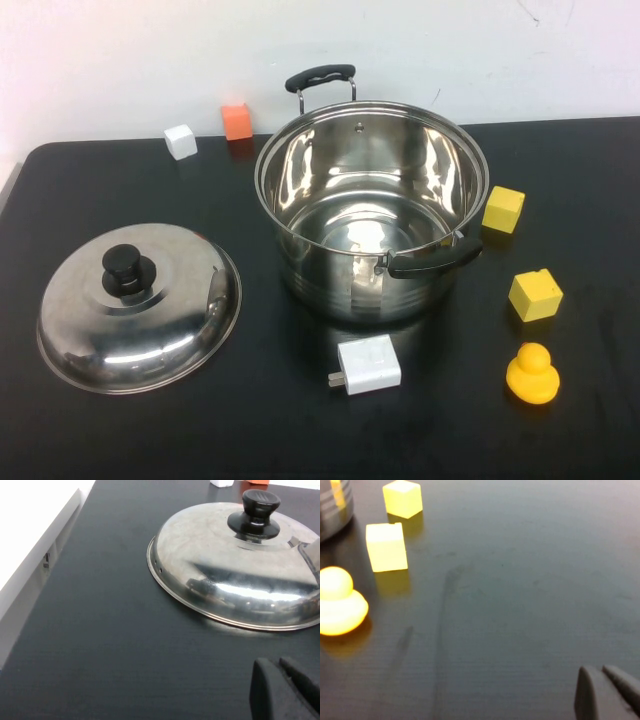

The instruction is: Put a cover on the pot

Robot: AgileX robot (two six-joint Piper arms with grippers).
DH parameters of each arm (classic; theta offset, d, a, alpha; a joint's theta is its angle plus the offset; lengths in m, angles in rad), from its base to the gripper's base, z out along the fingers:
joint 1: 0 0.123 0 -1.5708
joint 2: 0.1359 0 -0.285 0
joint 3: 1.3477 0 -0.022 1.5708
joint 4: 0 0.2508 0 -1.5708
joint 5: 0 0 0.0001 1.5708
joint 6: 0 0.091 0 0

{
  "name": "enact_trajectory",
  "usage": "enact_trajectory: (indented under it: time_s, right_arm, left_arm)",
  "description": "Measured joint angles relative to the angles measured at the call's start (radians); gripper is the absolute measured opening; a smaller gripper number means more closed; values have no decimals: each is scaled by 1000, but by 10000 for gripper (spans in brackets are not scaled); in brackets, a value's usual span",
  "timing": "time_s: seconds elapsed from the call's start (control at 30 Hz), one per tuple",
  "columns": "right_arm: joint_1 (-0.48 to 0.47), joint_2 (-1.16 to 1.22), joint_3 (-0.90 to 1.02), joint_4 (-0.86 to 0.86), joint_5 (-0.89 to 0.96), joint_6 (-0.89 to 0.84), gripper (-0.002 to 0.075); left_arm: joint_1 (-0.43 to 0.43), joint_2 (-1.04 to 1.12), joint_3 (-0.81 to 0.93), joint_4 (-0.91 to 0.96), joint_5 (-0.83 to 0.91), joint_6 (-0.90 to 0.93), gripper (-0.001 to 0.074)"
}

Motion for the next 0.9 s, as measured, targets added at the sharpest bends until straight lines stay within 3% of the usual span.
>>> enact_trajectory:
  time_s: [0.7,0.9]
  right_arm:
    - [0,0,0,0,0,0,-2]
    - [0,0,0,0,0,0,-2]
  left_arm:
    - [0,0,0,0,-2,0,-1]
    - [0,0,4,0,-176,0,-1]
